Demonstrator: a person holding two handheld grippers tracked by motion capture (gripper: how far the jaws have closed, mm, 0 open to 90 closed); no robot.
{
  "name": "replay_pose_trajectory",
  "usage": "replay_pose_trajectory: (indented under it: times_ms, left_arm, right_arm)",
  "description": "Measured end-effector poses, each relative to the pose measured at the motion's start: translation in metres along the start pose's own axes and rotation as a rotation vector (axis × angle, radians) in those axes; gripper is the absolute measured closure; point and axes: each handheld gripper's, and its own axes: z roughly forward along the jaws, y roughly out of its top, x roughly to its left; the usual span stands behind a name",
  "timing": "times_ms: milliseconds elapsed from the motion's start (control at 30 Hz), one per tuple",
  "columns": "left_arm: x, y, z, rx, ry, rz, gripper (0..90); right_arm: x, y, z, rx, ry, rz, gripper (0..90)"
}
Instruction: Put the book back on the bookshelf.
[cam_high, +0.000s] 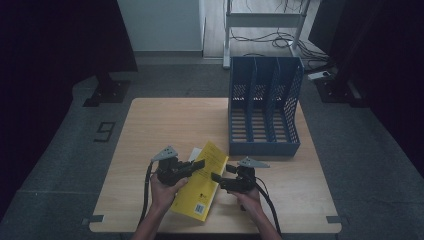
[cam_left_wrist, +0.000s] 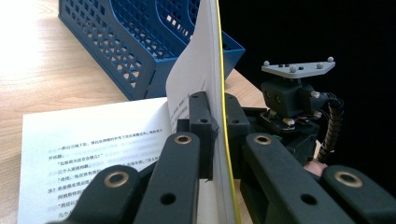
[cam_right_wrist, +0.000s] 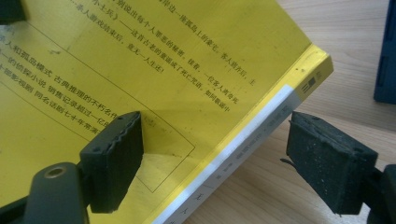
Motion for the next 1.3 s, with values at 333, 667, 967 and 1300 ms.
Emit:
replay_pose_trajectory:
  times_ms: [333,667,967,1300]
  left_arm:
    - [0.005,-0.007,0.004,0.029,-0.014,-0.026,86.5]
    - [0.005,-0.002,-0.009,-0.024,-0.019,-0.029,86.5]
    - [0.004,-0.001,-0.01,-0.029,-0.059,-0.036,86.5]
    - [0.003,-0.002,-0.007,-0.03,-0.062,-0.035,86.4]
  right_arm:
    - [0.007,0.003,-0.005,-0.057,0.124,0.002,34.7]
    - [0.008,0.001,-0.003,-0.012,0.017,-0.049,22.1]
    - [-0.002,-0.003,0.001,-0.014,0.108,0.03,16.8]
    - [-0.003,-0.002,0.002,-0.012,0.123,0.032,14.7]
